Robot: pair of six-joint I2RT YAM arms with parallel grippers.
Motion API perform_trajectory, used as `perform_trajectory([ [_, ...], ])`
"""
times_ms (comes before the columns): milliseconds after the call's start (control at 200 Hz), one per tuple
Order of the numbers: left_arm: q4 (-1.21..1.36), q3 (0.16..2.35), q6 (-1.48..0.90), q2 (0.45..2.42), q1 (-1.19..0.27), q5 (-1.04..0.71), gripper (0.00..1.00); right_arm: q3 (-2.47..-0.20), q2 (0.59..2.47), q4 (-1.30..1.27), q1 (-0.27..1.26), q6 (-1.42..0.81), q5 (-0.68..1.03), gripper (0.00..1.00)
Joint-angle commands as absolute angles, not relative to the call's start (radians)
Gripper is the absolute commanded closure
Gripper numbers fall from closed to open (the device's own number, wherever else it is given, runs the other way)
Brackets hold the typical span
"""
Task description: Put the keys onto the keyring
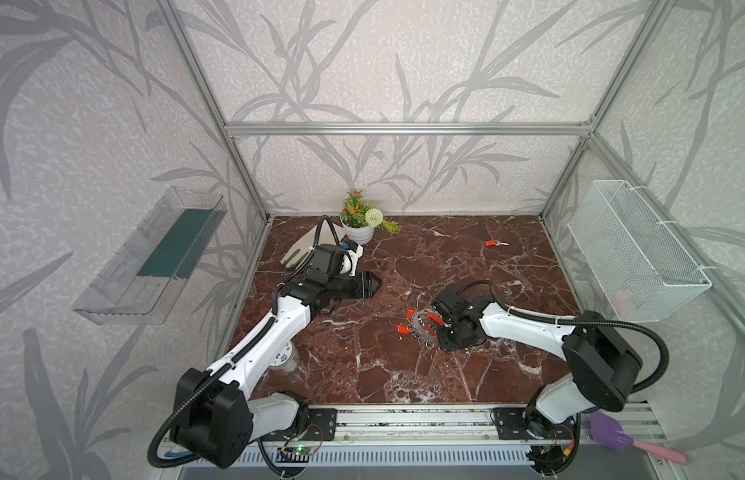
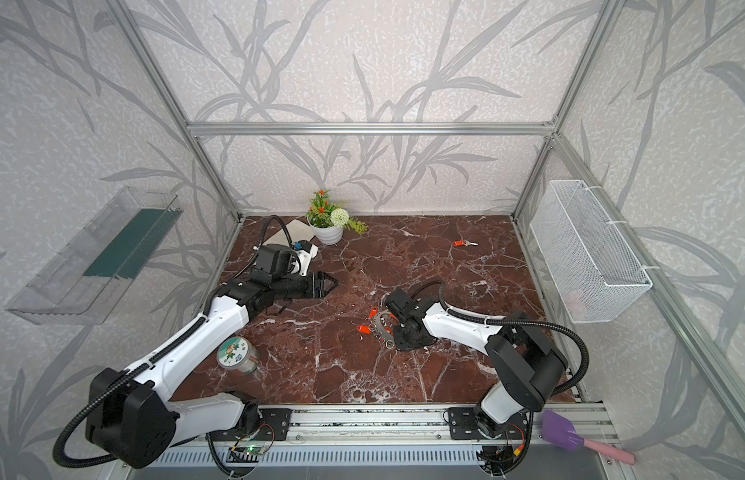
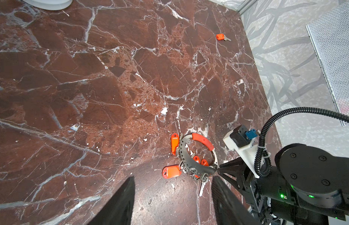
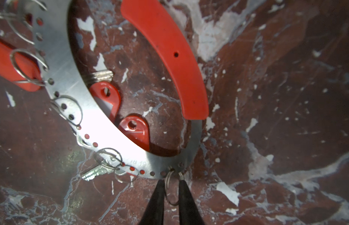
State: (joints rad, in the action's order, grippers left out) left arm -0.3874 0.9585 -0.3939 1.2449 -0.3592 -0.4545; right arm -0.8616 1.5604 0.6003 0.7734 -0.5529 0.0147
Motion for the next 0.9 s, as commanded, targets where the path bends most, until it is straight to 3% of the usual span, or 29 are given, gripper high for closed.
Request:
perform_trajectory([
  [0, -0.371, 0.968, -0.390, 1.250, -0.361, -0.463, 0.37, -0.841, 1.534, 0.632, 0.779, -0.552, -0.002, 0.87],
  [895, -0.373, 0.962, -0.396, 1.235, -0.364, -0.470, 0.37, -0.818, 1.494, 0.616, 0.792, -0.543, -0.037, 0.91],
])
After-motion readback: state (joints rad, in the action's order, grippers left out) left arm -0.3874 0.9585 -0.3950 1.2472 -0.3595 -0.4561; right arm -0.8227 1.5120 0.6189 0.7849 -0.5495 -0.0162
